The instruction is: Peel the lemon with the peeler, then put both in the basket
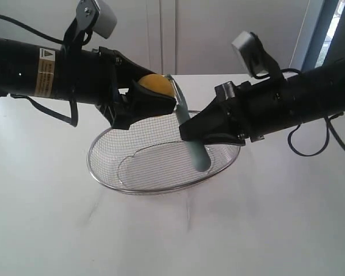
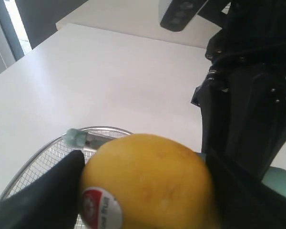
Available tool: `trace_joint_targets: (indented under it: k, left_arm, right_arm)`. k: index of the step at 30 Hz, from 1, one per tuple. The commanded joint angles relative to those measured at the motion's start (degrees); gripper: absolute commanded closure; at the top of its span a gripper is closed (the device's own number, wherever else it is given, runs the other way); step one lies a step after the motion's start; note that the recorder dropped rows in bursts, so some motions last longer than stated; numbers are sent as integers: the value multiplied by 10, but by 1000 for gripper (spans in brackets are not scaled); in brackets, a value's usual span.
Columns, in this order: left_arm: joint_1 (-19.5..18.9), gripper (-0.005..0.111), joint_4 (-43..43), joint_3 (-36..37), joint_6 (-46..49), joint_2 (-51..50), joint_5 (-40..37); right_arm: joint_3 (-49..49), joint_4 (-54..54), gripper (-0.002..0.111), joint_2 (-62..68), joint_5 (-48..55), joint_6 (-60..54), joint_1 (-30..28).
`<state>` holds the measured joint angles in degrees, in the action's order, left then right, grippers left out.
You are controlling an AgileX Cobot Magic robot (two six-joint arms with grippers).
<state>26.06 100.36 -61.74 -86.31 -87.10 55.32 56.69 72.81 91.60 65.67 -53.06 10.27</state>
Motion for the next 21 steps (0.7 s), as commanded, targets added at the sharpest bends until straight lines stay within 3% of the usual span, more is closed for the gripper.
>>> trace_joint_targets:
  k: [1, 21]
  left_arm:
    - [-2, 107, -4, 0, 1, 5, 5]
    - [-2, 107, -4, 0, 3, 5, 5]
  right_arm:
    - [-2, 23, 108, -2, 23, -19, 0]
    - [21, 37, 108, -51, 38, -52, 0]
